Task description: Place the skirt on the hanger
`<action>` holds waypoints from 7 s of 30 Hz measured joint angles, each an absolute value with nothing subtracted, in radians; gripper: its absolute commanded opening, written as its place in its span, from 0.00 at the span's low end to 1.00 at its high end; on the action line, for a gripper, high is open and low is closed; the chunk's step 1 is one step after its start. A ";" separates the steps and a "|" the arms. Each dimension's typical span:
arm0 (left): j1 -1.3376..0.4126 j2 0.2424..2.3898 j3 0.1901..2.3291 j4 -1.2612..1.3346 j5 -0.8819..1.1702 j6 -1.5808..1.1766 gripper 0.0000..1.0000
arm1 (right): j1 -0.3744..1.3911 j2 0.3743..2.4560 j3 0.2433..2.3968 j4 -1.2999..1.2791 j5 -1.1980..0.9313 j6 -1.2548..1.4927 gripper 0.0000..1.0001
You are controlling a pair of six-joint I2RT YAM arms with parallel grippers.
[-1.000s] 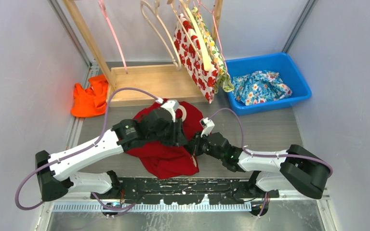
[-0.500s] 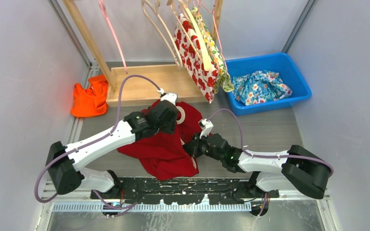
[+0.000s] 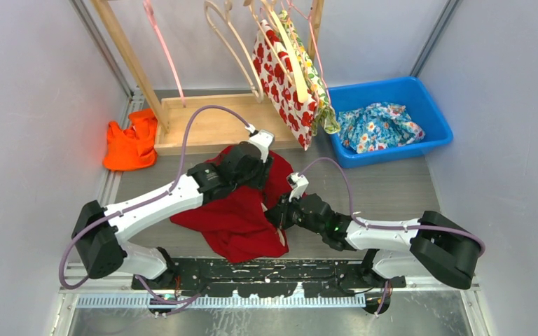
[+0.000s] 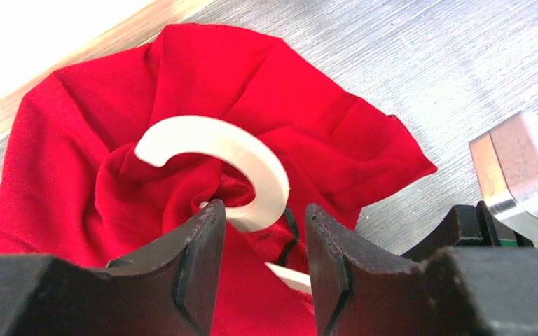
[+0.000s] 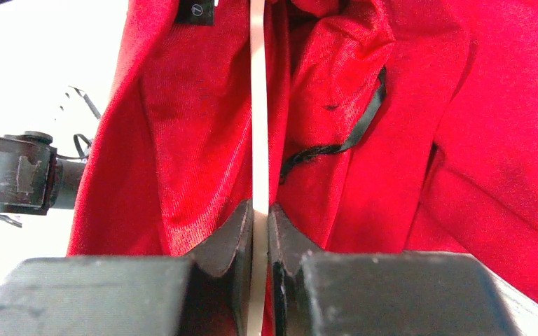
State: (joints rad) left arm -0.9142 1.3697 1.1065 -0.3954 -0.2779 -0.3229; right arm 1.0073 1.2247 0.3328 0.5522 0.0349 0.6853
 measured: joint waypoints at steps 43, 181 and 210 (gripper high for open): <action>-0.832 1.477 1.094 -0.320 -0.171 -0.252 0.00 | 1.026 0.802 0.452 -0.114 0.038 0.599 0.47; -0.793 1.140 1.396 -0.829 -0.021 -0.110 0.00 | 0.730 1.092 1.053 -0.497 0.066 0.160 0.01; -0.799 1.318 2.077 -1.191 0.043 0.056 0.01 | 0.753 1.212 1.780 -1.122 -0.126 -0.060 0.01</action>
